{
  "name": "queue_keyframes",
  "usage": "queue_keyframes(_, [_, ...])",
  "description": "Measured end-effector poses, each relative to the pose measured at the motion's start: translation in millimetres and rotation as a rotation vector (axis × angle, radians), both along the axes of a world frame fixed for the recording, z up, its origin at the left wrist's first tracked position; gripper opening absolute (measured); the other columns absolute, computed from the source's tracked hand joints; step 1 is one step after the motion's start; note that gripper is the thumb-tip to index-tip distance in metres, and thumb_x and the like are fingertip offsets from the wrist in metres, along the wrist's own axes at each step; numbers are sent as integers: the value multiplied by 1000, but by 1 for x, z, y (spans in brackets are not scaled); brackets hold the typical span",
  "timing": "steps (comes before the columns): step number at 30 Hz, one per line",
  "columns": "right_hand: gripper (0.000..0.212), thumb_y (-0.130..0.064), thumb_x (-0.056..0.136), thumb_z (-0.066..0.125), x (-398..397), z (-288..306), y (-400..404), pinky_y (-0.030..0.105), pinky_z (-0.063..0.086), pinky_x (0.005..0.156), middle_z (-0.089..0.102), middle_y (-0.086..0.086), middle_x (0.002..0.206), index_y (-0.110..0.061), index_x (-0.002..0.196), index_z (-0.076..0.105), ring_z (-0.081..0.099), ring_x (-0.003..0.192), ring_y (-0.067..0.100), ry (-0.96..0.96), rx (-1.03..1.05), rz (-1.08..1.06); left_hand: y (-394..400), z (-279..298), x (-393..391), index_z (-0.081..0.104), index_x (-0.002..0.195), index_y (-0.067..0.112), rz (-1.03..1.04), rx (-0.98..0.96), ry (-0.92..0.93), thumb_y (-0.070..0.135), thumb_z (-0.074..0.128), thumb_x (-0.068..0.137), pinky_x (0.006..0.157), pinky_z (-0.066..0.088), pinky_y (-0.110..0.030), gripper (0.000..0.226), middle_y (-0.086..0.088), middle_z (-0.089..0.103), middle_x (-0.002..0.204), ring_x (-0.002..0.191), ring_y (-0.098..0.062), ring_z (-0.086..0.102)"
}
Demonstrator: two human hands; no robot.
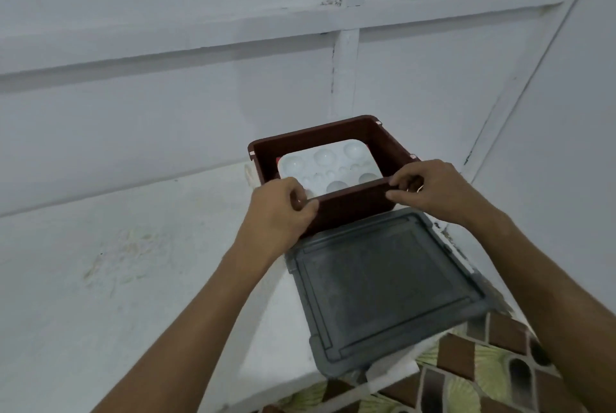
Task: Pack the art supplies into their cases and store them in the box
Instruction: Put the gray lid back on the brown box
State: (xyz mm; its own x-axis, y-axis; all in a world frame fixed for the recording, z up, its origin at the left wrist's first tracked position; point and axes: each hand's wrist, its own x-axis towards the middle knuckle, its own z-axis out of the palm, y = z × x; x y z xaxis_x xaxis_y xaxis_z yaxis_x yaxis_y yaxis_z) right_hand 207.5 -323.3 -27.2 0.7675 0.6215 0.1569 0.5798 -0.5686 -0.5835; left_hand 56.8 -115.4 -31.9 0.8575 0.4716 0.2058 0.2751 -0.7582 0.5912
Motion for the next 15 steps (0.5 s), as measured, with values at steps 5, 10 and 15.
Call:
queue_keyframes(5, [22,-28,77,75,-22,-50,-44,18,43,70,66,-2,91,-18,97,69,60,80,10,117,-134,-89,-14,-54,-40,59,83,15,-85,-58,209,37,67,83,49,34,-10,23,5,58,74,62,-5,50])
queue_keyframes(10, [45,-30,81,72,-34,-89,-75,29,42,86,56,5,119,-18,123,60,53,101,19,163,-326,-279,-17,-88,-65,56,106,11,-55,-119,362,40,64,86,62,39,-19,36,0,58,95,83,-14,56])
queue_keyframes(15, [67,-45,78,71,-43,-103,-87,41,45,95,55,14,125,-12,132,51,52,109,30,248,-394,-390,-24,-103,-74,41,61,18,-33,-113,456,43,63,84,46,30,-23,40,4,46,61,53,-9,44])
